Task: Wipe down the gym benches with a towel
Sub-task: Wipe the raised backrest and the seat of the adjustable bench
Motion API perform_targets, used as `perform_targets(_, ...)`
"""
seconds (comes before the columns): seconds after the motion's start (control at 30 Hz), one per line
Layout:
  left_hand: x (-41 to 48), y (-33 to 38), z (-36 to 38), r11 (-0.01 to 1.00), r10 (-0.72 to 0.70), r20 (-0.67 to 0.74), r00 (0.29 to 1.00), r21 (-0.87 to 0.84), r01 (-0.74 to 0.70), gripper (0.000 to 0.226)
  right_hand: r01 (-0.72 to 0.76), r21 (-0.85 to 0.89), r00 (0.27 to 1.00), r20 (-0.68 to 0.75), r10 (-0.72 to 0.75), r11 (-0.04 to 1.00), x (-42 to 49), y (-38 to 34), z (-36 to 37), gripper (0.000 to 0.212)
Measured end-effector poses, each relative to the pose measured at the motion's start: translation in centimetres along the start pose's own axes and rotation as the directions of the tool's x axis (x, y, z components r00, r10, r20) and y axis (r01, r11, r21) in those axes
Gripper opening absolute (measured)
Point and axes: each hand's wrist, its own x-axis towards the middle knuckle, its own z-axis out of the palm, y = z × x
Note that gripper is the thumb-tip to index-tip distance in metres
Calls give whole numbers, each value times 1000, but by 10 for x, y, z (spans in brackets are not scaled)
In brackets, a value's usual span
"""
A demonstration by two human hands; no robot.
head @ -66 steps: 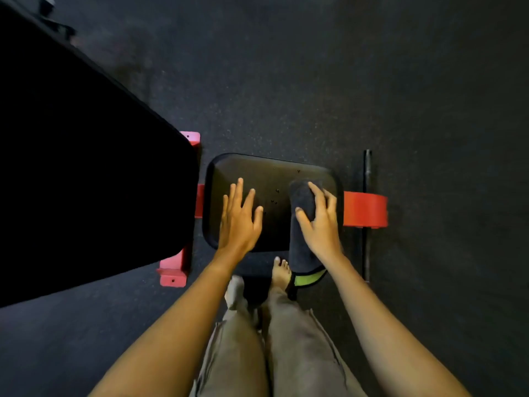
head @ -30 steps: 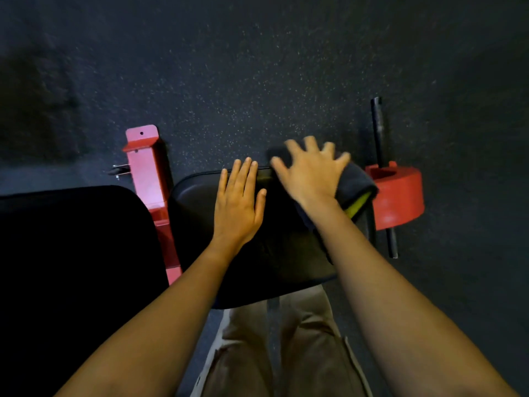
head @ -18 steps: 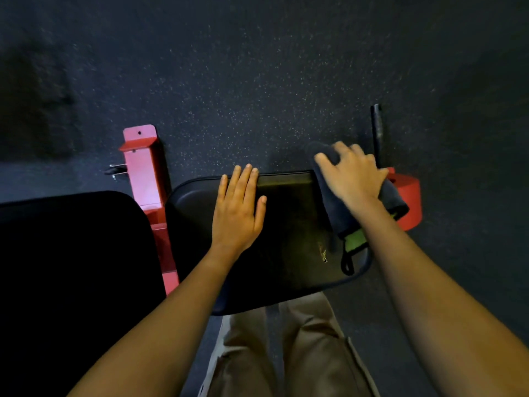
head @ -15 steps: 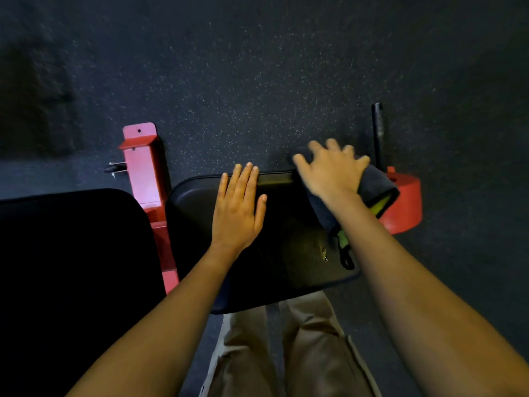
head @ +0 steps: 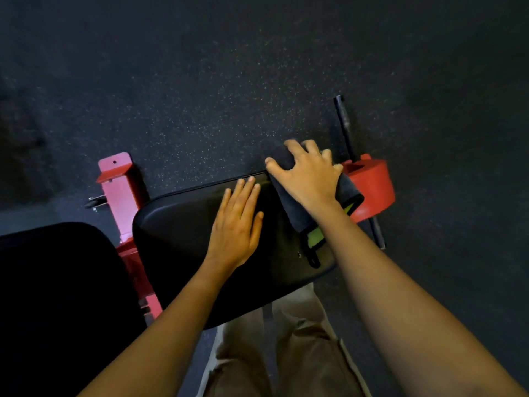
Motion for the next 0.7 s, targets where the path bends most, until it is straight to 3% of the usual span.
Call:
perform_targets(0.1, 3, 23, 14, 999, 52, 57, 997, -12, -51, 53, -125, 239, 988, -60, 143, 963, -13, 31, 5, 58)
perform_targets(0.2, 1, 36, 27, 997, 68, 95, 993, 22, -70, 54, -104, 464, 972, -139, 189, 880, -49, 60, 17, 66)
perform_targets(0.3, 0, 40, 31, 996, 74, 82, 994, 53, -78, 54, -133, 627, 957, -120, 264, 768, -104, 90, 33, 74)
perform_targets(0.37, 0, 38, 31, 994, 81, 80, 994, 62, -86, 55, -168, 646, 955, -81, 286, 745, -135, 101, 44, 76)
perform_targets(0.5, 0, 39, 33, 993, 76, 77, 994, 86, -82, 55, -191, 548, 946, -117, 301, 814, -112, 86, 37, 72)
perform_targets(0.6, -1, 39, 32, 995, 60, 81, 995, 74, -67, 55, -107, 450, 981, -98, 168, 887, -57, 71, 22, 61)
perform_targets(0.7, 0, 39, 30, 996, 61, 82, 995, 58, -66, 55, -23, 479, 993, -92, 76, 877, -37, 74, 19, 64)
